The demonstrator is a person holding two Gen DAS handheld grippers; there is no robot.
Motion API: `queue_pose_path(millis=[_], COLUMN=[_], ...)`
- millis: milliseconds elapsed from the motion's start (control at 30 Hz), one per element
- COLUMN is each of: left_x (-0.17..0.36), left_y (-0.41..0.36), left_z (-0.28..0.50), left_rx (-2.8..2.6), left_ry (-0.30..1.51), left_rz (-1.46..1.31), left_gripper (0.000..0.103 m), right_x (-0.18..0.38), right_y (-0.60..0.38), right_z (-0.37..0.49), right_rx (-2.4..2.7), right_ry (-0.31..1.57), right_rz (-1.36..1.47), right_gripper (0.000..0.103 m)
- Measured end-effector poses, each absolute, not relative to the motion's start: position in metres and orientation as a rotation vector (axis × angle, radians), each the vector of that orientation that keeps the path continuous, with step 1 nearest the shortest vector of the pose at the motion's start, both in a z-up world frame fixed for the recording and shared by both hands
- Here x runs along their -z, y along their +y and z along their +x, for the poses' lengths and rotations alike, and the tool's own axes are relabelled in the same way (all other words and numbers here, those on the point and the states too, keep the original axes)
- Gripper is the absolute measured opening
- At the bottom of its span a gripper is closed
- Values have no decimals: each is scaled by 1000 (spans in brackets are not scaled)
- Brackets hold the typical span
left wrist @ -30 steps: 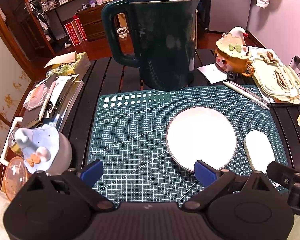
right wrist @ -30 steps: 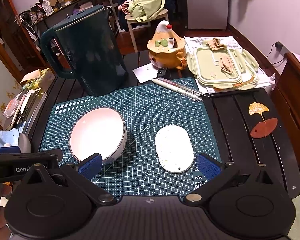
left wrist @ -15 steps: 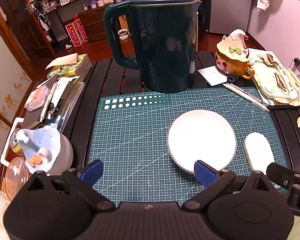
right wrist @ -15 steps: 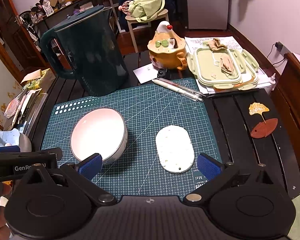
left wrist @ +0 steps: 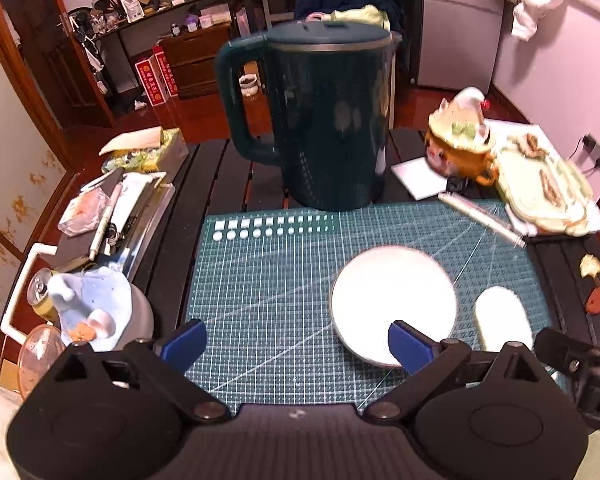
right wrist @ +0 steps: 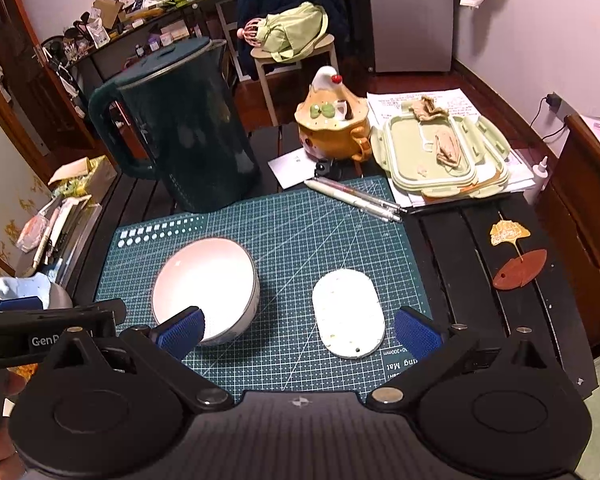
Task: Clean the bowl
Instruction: 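Grasp the white bowl rim with the left tool while the right tool approaches the sponge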
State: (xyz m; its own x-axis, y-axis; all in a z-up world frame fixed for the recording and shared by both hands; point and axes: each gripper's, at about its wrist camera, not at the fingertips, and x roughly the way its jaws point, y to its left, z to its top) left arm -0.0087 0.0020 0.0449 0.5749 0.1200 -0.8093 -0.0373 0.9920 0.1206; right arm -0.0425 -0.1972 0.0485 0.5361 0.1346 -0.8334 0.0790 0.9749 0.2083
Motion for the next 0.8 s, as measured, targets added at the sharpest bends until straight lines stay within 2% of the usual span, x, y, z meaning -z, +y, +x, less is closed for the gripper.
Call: queue_pose_path(millis=[333,500,700,800], left_x=[-120,-150,-149,-141], left_y=[8,6,-7,-15], left_z=[-20,-24,-14,-5], left_rx=[-148,-140,15,129], left_ry=[749,732,810,815], left_rz=[74,89,148,155], left_gripper=[98,98,98,97], right_x=[-101,-129,-135,-130], right_y=[-203,-215,-246,-247], right_z=[-56,-60,-53,-40], right_rx=[-2,-15,-94,-10], right_ry=[892,805,781,837], right_rz=[203,240,351,275], right_gripper=[102,102,102,102])
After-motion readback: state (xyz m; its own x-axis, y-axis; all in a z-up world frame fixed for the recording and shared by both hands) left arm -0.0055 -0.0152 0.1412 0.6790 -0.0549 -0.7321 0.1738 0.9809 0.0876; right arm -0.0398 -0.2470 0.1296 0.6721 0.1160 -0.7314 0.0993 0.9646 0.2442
